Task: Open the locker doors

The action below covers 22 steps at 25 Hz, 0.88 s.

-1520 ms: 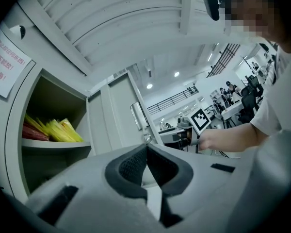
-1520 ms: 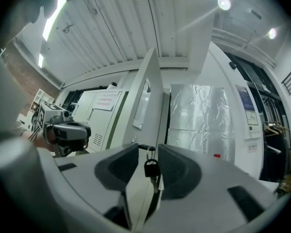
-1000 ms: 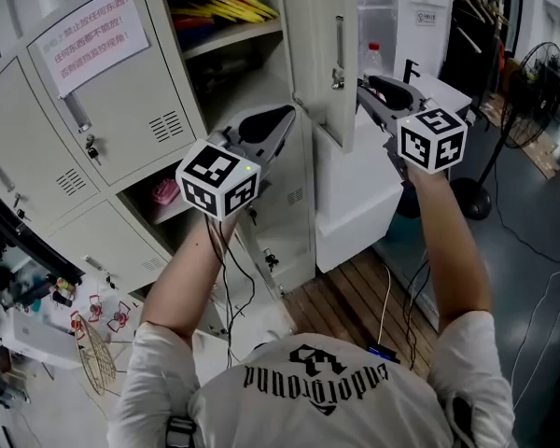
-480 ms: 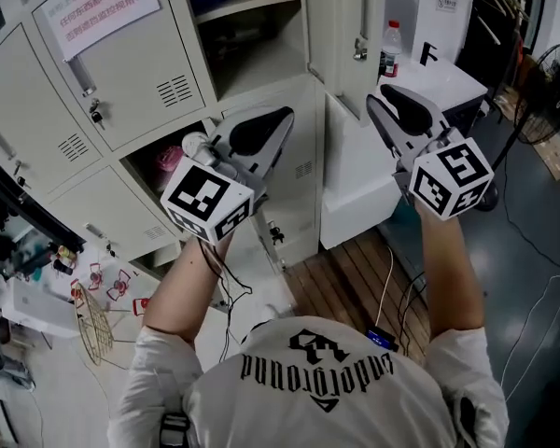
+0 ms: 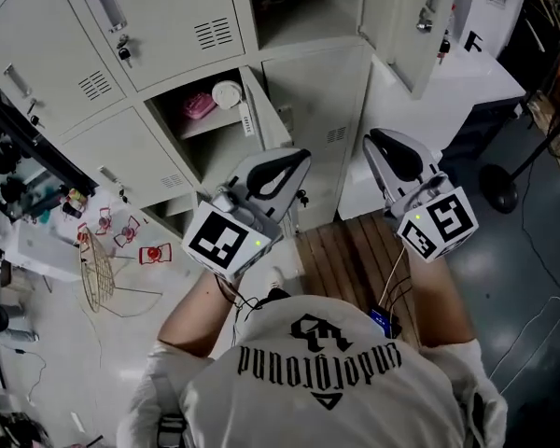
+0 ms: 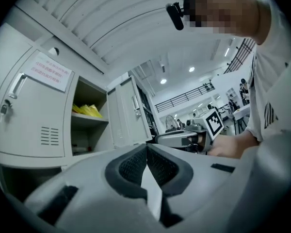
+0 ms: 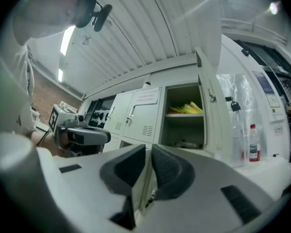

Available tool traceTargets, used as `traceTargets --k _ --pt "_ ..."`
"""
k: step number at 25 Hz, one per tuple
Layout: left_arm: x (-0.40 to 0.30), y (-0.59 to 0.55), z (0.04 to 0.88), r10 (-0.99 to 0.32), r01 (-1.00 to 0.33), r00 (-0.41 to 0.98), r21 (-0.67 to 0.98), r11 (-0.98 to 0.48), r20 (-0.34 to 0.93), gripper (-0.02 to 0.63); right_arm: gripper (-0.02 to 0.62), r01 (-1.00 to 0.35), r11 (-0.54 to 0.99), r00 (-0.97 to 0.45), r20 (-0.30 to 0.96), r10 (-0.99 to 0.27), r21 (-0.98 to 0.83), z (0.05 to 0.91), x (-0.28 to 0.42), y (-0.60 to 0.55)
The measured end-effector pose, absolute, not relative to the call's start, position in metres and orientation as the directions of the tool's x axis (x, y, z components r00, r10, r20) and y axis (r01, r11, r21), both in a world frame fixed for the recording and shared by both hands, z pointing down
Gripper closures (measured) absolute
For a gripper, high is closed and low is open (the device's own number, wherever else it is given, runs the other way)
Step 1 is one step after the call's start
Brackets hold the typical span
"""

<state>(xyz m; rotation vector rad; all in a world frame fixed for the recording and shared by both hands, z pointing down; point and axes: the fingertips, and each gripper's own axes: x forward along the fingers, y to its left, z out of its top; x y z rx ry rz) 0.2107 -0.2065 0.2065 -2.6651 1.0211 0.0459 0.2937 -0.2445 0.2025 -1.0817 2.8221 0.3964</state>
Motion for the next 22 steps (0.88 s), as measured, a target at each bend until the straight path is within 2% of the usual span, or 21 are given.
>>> traceTargets --k 7,11,22 --pt "0.154 -0.193 0.264 -0.765 -0.767 0.636 -0.194 -0.612 -0.103 0.598 0.591 -0.636 0.752 -0.772 -0.155 -0.617 0.172 0.262 0.262 -0.231" --pt "0.131 -0.184 0.304 -0.809 -0.811 0.583 -0.125 -0.572 -0.079 0.598 0.591 -0.602 0.776 -0.798 -0.142 -0.586 0.188 0.284 0.247 -0.220" --pt "0.085 -0.152 0.337 -0.862 -0.857 0.506 -0.127 -0.499 -0.030 0.600 0.590 -0.509 0.844 -0.861 -0.108 -0.498 0.168 0.324 0.204 -0.187"
